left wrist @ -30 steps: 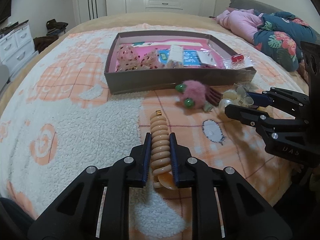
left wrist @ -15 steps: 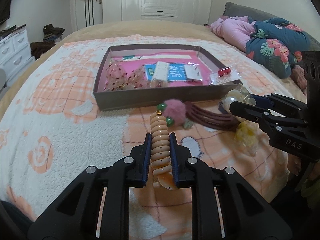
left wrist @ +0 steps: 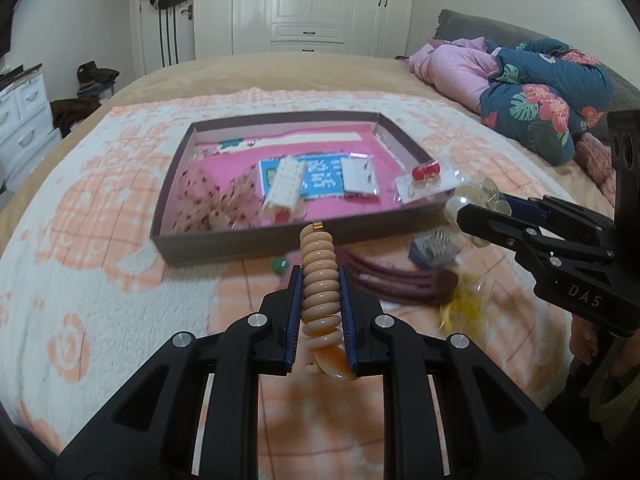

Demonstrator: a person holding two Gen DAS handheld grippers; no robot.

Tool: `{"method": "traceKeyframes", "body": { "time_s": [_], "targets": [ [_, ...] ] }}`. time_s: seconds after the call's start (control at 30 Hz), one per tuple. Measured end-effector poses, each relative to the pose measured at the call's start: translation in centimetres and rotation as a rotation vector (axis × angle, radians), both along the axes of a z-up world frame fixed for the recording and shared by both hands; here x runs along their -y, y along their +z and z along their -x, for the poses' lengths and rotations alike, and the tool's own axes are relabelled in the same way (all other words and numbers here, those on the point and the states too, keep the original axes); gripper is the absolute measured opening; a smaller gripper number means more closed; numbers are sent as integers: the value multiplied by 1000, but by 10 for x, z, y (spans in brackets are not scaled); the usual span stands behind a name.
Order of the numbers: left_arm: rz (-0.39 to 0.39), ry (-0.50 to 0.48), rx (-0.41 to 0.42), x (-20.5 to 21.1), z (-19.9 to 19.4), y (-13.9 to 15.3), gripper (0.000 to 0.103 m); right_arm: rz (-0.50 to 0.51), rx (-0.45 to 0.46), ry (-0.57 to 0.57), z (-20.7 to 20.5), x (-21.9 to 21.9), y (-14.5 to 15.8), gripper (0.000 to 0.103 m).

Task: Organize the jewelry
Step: 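Grasp the peach coiled hair tie with the left tool and lift it toward the box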

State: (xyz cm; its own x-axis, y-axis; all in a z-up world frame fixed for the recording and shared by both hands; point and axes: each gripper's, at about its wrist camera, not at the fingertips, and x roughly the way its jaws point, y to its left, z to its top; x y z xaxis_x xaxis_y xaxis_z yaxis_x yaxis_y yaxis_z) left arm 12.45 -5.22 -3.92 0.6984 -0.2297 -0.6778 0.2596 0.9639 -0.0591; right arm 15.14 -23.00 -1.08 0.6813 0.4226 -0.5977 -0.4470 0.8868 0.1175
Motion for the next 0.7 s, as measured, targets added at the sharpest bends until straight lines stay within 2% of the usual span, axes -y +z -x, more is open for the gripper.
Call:
{"method": "traceKeyframes", "body": {
  "time_s": [0.3,0.7],
  "targets": [
    [19,-8,20,14,-23,11,11,-29,4,-49,-10,17,6,38],
    [39,-10,14,24,-58,10,11,-21,3,-71,-32,20,8,38]
  ]
}}
